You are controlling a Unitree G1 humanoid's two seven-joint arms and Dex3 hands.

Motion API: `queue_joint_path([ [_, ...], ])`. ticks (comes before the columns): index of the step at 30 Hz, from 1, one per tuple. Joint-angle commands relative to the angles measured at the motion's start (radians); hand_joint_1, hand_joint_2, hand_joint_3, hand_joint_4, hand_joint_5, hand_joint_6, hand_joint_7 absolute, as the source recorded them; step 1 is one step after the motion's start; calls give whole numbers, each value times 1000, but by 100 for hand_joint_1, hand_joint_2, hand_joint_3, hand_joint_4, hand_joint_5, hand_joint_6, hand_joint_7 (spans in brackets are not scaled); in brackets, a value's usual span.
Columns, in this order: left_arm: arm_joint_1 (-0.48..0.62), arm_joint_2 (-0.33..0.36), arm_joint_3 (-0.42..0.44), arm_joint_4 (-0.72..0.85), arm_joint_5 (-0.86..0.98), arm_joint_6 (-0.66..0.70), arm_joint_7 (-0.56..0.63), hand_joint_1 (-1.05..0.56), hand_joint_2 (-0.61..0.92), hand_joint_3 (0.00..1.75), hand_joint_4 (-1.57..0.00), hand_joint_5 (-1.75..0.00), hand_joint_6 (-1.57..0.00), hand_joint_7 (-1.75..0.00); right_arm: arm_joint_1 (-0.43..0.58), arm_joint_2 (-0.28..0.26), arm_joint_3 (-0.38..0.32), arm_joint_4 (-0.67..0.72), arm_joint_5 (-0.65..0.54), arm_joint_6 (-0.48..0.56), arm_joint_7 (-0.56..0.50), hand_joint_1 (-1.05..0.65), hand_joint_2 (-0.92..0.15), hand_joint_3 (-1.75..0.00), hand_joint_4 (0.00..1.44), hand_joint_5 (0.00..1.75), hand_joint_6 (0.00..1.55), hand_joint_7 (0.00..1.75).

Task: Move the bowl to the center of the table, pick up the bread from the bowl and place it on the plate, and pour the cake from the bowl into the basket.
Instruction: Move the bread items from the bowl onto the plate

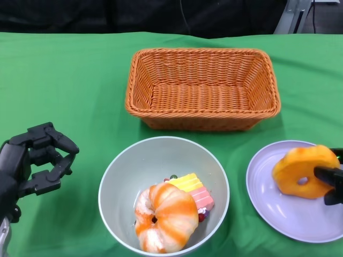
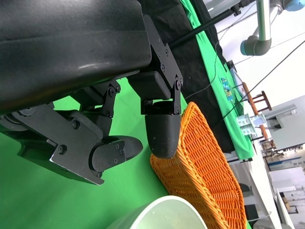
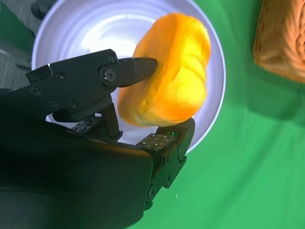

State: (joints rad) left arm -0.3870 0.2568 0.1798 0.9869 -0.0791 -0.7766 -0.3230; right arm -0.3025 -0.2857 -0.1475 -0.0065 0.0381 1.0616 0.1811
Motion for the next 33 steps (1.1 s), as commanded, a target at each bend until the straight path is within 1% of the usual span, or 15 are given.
queue_joint_path([
  [1,-6,18,1,8,1,-5,1,-2,70,70,-75,-149,-79,-118,-5,-22,-19,-37,34,37,24,-20,-92,-25,89,139,55,7],
  [4,-8,17,-2,11,0,-12,0,-2,70,69,-75,-148,-80,-117,-7,-28,-30,-38,63,60,45,-21,-92,-24,89,138,55,6],
  [7,-9,17,-4,14,-4,-15,-10,-2,71,68,-75,-149,-80,-116,-18,-45,-10,-29,69,98,58,-20,-92,-27,87,137,51,3],
  [8,-9,18,-5,14,-3,-18,-10,-2,71,68,-75,-149,-80,-116,-9,-55,3,-36,70,84,69,-19,-92,-30,85,137,58,6],
  [9,-9,18,-7,15,-1,-21,-6,-2,71,68,-76,-149,-80,-116,2,-64,12,-45,74,67,81,-21,-92,-29,76,139,79,17],
  [11,-10,20,-9,16,3,-22,-2,-1,71,68,-76,-149,-80,-116,17,-84,43,-63,65,38,91,-28,-92,-29,66,134,89,25],
  [12,-10,21,-11,17,5,-23,0,-1,71,69,-76,-149,-80,-116,24,-98,63,-73,57,22,97,-32,-92,-29,63,128,88,26],
  [14,-10,22,-12,21,6,-27,1,-1,71,69,-75,-148,-79,-116,42,-129,114,-107,26,-20,96,-41,-92,-30,60,103,70,13],
  [16,-10,21,-11,22,3,-27,0,-1,71,69,-75,-148,-79,-116,51,-150,147,-128,5,-43,97,-46,-92,-35,62,76,62,4],
  [17,-13,19,-9,26,-3,-28,-8,-1,71,69,-75,-148,-79,-117,53,-152,153,-134,1,-49,97,-47,-92,-36,62,71,61,3],
  [19,-14,18,-8,29,-6,-27,-10,-1,71,69,-76,-149,-79,-117,62,-152,162,-142,-7,-66,92,-45,-92,-36,55,53,58,1],
  [20,-14,18,-9,29,-3,-27,-5,-2,71,68,-76,-149,-79,-118,68,-148,163,-146,-12,-76,87,-46,-92,-31,53,39,57,0],
  [22,-14,18,-10,30,1,-29,2,-2,71,69,-76,-150,-79,-119,80,-133,155,-152,-16,-96,74,-46,-92,-24,50,26,57,0],
  [26,-17,20,-10,36,0,-28,-3,-2,71,69,-76,-150,-79,-119,112,-127,169,-172,-40,-157,43,-45,-92,-14,46,18,55,0],
  [33,-17,18,-11,32,-1,-21,-2,-3,71,69,-75,-150,-79,-119,148,-127,188,-202,-80,-239,27,-43,-92,-13,47,13,48,0],
])
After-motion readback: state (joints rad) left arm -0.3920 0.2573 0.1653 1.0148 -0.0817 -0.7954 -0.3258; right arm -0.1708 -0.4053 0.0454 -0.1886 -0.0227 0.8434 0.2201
